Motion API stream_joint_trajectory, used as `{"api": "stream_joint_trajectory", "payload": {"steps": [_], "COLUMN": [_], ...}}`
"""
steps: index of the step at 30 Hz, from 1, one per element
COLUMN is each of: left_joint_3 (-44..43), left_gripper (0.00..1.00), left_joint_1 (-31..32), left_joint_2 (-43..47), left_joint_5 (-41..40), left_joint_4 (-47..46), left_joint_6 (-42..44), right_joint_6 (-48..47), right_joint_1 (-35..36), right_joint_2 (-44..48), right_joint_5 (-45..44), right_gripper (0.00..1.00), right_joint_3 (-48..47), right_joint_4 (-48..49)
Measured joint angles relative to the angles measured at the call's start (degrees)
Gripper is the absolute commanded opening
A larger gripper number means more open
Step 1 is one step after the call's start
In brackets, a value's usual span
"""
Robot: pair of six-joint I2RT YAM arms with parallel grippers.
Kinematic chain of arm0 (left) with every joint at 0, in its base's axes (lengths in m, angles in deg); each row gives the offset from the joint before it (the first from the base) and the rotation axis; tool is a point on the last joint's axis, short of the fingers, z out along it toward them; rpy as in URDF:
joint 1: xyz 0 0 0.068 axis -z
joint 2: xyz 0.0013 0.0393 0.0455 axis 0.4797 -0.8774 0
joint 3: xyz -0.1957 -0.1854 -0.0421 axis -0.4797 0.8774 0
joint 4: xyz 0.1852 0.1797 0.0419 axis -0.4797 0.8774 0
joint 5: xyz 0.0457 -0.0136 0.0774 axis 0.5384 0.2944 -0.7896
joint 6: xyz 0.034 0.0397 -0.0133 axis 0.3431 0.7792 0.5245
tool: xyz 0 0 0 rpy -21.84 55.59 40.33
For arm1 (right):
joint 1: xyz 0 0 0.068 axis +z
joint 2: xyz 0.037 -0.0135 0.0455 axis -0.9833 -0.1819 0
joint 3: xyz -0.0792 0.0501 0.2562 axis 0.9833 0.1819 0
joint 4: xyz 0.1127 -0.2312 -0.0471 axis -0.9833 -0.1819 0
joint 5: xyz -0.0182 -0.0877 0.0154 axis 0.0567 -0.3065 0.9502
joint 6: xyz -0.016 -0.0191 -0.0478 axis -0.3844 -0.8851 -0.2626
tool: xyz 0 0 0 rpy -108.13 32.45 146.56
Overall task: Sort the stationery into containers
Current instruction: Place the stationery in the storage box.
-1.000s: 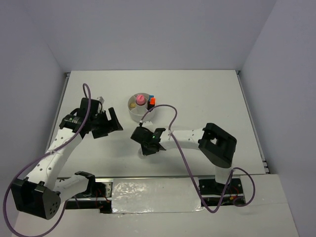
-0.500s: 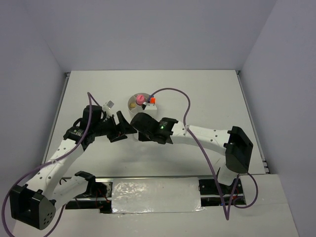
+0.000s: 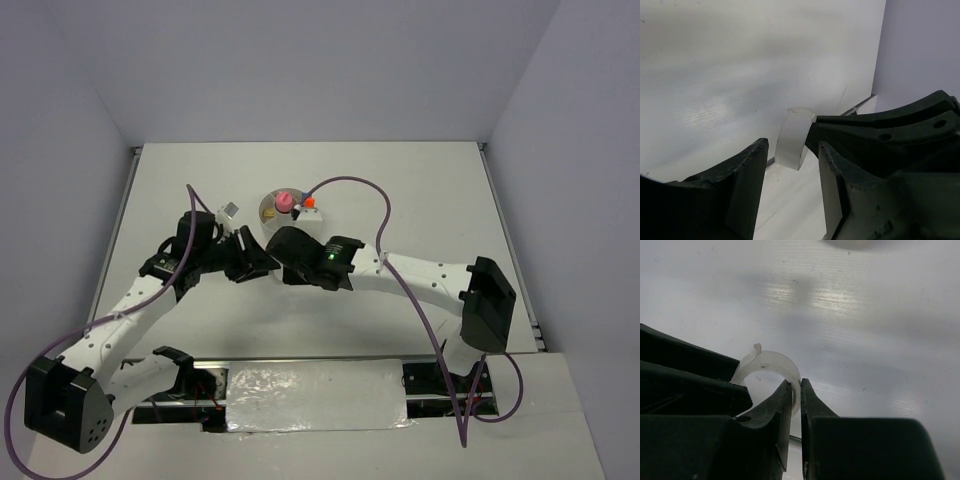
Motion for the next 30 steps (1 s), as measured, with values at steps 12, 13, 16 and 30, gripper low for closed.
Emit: {"api": "stream_joint_trajectory", "payload": {"steps": [12, 13, 16, 30], "left_joint_3": [-0.24, -0.7, -4.42, -24.44], "left_gripper": [0.0, 0.0, 0.0, 0.0], "left_joint_1": [0.76, 0.76, 0.48, 1.03], "left_joint_2": [-1.4, -1.86, -4.42, -18.36], "left_joint_5": [1.01, 0.74, -2.84, -26.64], "left_joint_4": [-1.4, -1.07, 3.02, 12.17], "left_joint_6": [0.09, -0.11, -0.63, -14.53], "right_joint_6": [0.2, 0.5, 0.63, -1.81], "right_joint_1": [-0.55, -1.01, -3.72, -19.87], "right_joint_2": [0.2, 0.52, 4.07, 40.46], "right_joint_5": [0.87, 1.42, 1.75, -2.91], "right_gripper": [0.66, 0.86, 0.98, 1.0], "right_joint_3": [-1.38, -1.14, 2.29, 11.72], "right_joint_4": [0.02, 0.5, -0.96, -5.73]}}
